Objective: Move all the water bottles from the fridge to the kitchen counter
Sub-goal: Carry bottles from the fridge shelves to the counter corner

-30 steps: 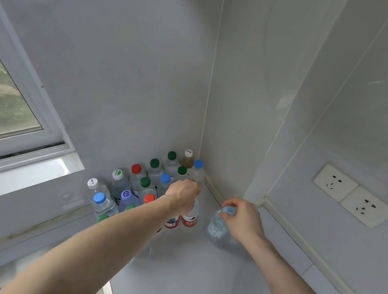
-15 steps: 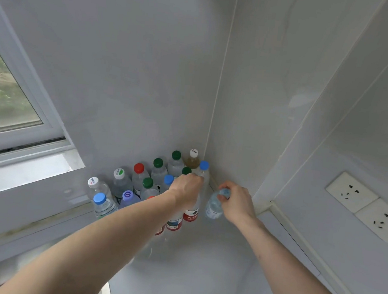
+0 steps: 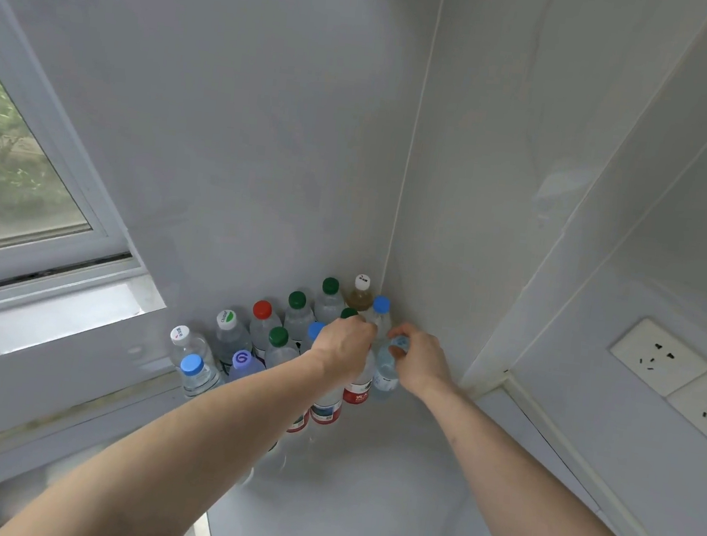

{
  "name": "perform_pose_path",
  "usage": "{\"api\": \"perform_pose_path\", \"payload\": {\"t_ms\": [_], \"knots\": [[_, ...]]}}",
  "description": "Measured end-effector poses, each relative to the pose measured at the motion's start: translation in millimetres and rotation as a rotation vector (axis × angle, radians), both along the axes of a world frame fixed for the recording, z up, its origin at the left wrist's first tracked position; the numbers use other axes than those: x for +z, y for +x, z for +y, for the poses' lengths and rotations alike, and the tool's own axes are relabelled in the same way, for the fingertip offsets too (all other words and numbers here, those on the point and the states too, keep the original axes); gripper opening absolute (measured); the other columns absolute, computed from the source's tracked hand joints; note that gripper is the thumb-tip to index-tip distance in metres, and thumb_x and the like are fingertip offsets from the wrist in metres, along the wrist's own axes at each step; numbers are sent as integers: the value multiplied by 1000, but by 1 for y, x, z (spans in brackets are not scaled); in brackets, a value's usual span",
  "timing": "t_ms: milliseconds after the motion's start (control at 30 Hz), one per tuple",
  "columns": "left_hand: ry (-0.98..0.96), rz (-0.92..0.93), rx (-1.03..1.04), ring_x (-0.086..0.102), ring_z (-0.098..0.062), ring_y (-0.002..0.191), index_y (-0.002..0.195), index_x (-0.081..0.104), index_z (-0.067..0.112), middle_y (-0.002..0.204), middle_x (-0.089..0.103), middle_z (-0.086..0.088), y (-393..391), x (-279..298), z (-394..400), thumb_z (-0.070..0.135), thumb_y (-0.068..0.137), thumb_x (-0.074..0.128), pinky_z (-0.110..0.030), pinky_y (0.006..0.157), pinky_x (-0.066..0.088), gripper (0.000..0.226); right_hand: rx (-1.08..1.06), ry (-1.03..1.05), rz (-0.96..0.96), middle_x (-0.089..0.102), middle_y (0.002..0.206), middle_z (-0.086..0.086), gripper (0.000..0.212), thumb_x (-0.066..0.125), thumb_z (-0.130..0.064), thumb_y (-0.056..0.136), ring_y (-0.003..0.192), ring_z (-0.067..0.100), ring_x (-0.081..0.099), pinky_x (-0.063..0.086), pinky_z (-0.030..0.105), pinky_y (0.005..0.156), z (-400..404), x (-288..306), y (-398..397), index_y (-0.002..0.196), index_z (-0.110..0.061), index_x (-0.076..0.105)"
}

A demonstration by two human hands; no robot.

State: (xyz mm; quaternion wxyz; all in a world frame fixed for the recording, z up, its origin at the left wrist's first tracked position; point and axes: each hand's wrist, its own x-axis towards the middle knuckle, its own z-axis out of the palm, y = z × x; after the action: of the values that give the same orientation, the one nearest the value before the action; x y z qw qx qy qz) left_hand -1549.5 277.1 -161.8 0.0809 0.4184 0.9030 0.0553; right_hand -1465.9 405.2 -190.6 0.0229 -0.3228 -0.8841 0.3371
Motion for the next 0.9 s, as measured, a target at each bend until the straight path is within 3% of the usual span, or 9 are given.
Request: {"api": "perform_pose_path", "payload": {"t_ms": [167, 300, 400, 500, 600, 733, 833, 900], "knots": [[2, -9, 8, 63, -29, 93, 108, 62, 15, 109, 63, -7, -3, 2, -5, -1, 90, 57, -36, 70, 48, 24, 30, -52, 20, 65, 134, 10, 49, 51, 1, 96, 119, 32, 63, 52, 32, 94, 2, 0, 1, 136, -25, 64], [19, 9, 21, 60, -27, 91, 113, 62, 16, 110, 61, -4, 1, 4, -14, 2, 90, 56, -35, 68, 43, 27, 83, -57, 47, 62, 143, 5, 59, 49, 4, 94, 129, 27, 59, 48, 31, 105, 3, -1, 10, 145, -25, 60], [61, 11, 53, 59, -27, 102, 121, 61, 20, 117, 62, -2, 7, 6, -25, 8, 90, 56, -35, 70, 45, 34, 87, -86, 120, 65, 135, -9, 57, 51, 2, 95, 119, 16, 62, 45, 22, 94, -4, 3, 20, 140, -32, 62], [135, -10, 67, 54, -27, 114, 134, 57, 22, 130, 59, 0, 20, 13, -47, 14, 91, 54, -38, 82, 52, 43, -7, -140, 232, 60, 136, -16, 58, 52, 4, 94, 117, 6, 59, 40, 15, 94, -21, 11, 40, 142, -26, 60], [228, -48, 64, 52, -24, 122, 139, 55, 25, 143, 53, 5, 45, 24, -82, 21, 93, 59, -38, 96, 51, 47, -82, -258, 321, 64, 137, -13, 58, 58, 0, 95, 118, 9, 65, 48, 16, 92, -44, 15, 73, 146, -29, 56], [267, -131, 91, 48, -19, 131, 138, 57, 30, 148, 48, 10, 84, 31, -132, 32, 92, 64, -33, 105, 45, 46, -184, -444, 356, 65, 128, -6, 54, 66, -10, 98, 120, 7, 61, 49, 7, 75, -83, 25, 125, 142, -39, 54], [227, -176, 92, 45, -17, 132, 139, 54, 35, 152, 41, 12, 111, 31, -161, 35, 93, 64, -30, 108, 40, 47, -159, -478, 340, 59, 142, -8, 54, 64, -8, 98, 129, 10, 56, 46, 4, 85, -111, 27, 158, 146, -31, 55], [226, -202, 86, 42, -16, 135, 142, 51, 36, 153, 39, 13, 125, 29, -177, 35, 93, 65, -31, 111, 38, 51, -125, -501, 330, 53, 149, -15, 53, 63, -8, 99, 135, 8, 50, 45, 10, 99, -126, 30, 177, 146, -32, 54]]}}
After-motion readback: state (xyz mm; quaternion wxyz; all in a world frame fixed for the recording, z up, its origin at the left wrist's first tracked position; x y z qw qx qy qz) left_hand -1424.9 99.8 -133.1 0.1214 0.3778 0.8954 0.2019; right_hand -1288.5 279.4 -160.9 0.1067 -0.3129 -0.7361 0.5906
